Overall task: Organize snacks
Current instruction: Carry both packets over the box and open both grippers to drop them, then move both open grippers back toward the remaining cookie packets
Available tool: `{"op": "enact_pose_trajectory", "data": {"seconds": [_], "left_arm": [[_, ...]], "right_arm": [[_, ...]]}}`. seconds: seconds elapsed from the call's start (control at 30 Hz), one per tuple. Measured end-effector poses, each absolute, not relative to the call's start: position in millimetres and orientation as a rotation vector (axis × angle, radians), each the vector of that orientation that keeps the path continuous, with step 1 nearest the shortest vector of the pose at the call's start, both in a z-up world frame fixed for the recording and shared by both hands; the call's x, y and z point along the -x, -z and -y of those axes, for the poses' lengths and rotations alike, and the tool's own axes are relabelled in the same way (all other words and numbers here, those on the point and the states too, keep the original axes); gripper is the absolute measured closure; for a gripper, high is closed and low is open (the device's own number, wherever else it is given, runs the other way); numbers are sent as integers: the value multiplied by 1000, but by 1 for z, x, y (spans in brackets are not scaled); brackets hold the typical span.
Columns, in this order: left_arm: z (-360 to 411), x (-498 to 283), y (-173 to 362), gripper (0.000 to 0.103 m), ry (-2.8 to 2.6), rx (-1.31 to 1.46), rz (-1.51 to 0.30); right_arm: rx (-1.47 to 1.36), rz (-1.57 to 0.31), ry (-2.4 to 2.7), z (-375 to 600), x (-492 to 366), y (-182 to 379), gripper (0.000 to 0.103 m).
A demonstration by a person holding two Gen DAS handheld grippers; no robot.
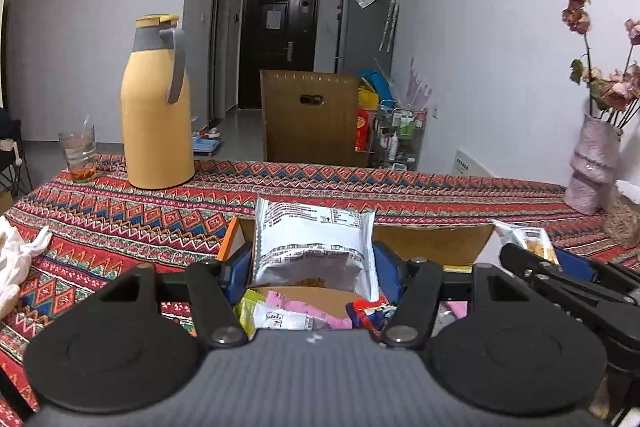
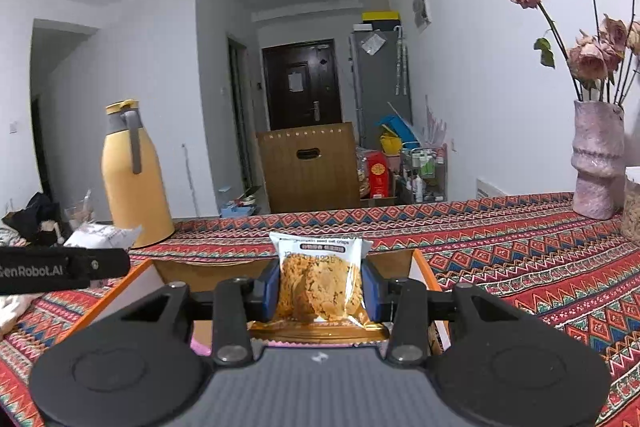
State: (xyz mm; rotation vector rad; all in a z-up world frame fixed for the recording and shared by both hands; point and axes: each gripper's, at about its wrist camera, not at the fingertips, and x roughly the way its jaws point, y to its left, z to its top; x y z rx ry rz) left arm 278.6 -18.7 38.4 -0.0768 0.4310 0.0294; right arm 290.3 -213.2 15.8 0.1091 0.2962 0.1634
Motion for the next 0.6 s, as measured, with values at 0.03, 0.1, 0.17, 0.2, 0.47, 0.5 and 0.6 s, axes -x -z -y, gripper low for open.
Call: {"op": "enact_pose_trajectory", "data": {"seconds": [0.03, 0.1, 0.17, 0.2, 0.47, 0.5, 0.6], "left_arm": [[19, -281, -35, 41, -33, 77, -427], [19, -285, -27, 41, -39, 72, -428], [20, -289, -21, 41, -44, 57, -444], [20, -292, -18, 41, -48, 54, -452], [20, -296, -6, 37, -44, 56, -489], [20, -295, -6, 34, -46, 57, -485], [20, -291, -7, 18, -50, 61, -466]], "right_arm": [[-113, -301, -165, 214, -292, -14, 63], [-119, -310, -164, 216, -295, -9, 63], [-120, -317, -167, 216, -297, -6, 63], [-118, -322, -169, 216, -297, -5, 63], [-105, -346, -178, 207, -301, 3, 60], [-109, -343, -172, 208, -301, 3, 58], [-123, -344, -170, 210, -300, 3, 47]]}}
